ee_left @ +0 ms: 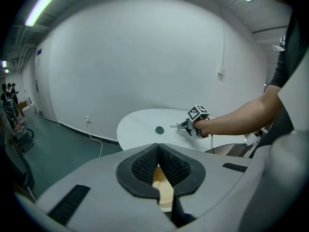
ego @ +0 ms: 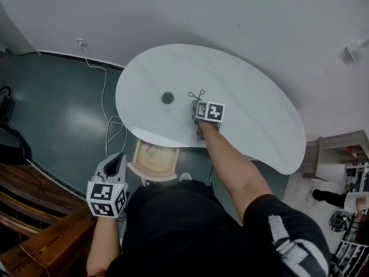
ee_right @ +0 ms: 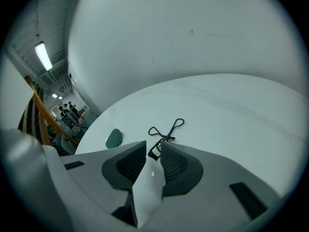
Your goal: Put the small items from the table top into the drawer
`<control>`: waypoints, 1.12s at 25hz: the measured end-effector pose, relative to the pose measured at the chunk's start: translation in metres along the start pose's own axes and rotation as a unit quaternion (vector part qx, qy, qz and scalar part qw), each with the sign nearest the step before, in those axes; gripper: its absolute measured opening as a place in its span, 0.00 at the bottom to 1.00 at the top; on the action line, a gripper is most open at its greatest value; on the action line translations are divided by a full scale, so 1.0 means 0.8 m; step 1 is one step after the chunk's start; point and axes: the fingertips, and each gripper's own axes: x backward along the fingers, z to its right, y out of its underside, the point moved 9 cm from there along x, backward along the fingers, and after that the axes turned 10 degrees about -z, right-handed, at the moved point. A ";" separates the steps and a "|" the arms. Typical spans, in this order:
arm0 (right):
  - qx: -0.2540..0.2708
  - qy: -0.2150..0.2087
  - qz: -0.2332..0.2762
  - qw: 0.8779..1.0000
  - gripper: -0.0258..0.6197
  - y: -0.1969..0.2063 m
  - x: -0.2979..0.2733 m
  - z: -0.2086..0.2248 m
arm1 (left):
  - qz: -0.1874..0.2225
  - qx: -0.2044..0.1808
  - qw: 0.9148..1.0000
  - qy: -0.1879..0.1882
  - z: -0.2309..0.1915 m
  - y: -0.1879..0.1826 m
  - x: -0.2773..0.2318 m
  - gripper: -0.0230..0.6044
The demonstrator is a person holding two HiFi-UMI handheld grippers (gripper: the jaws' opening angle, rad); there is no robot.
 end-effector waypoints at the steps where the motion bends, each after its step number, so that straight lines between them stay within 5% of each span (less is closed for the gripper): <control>1: -0.007 -0.002 -0.003 1.000 0.17 0.000 -0.002 0.001 | 0.000 0.006 1.000 -0.001 -0.002 0.001 0.001 0.06; 7: -0.035 -0.003 -0.006 0.999 0.07 0.001 0.001 0.014 | -0.006 0.001 1.000 -0.009 -0.004 -0.002 -0.003 0.06; 17: -0.042 -0.038 0.016 0.998 0.07 0.017 0.039 0.021 | -0.002 -0.018 1.000 0.019 0.001 -0.022 -0.026 0.06; 28: 0.016 -0.102 0.062 0.993 0.07 0.050 0.131 -0.018 | -0.014 -0.018 0.999 0.038 0.008 -0.019 -0.052 0.06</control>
